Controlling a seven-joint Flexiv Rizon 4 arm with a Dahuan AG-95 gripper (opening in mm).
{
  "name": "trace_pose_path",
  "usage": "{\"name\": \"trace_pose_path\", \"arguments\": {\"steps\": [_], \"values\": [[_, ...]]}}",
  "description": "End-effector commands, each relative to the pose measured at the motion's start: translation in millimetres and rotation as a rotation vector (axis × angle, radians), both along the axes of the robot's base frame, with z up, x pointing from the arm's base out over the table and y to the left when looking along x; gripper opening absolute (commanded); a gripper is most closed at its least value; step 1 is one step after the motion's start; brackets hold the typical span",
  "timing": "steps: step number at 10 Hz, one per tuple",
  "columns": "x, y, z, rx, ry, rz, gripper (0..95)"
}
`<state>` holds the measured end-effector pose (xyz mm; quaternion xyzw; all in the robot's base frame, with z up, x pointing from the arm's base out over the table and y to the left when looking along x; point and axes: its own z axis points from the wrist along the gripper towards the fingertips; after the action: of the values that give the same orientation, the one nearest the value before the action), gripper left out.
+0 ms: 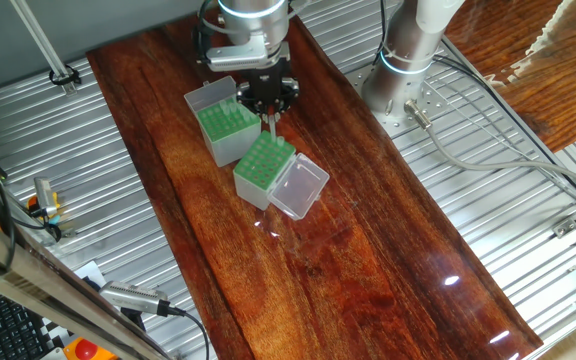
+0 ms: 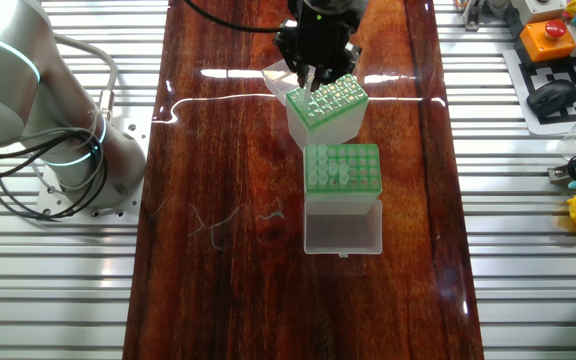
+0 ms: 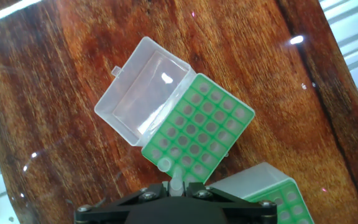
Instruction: Transfer all large pipette tips from one holder to another
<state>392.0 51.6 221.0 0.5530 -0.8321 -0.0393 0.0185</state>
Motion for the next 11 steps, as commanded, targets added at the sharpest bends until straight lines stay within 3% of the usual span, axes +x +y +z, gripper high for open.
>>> {"name": "trace_pose_path", "arguments": {"steps": [1, 6, 11], "values": [[0.1, 0.4, -0.6, -0.003, -0.001, 0.011, 0.0], [0.0, -0.7, 2.0, -0.017, -0.001, 0.007, 0.0], [6.9, 0.2, 32.6, -0.01, 0.008, 0.006, 0.0]]}}
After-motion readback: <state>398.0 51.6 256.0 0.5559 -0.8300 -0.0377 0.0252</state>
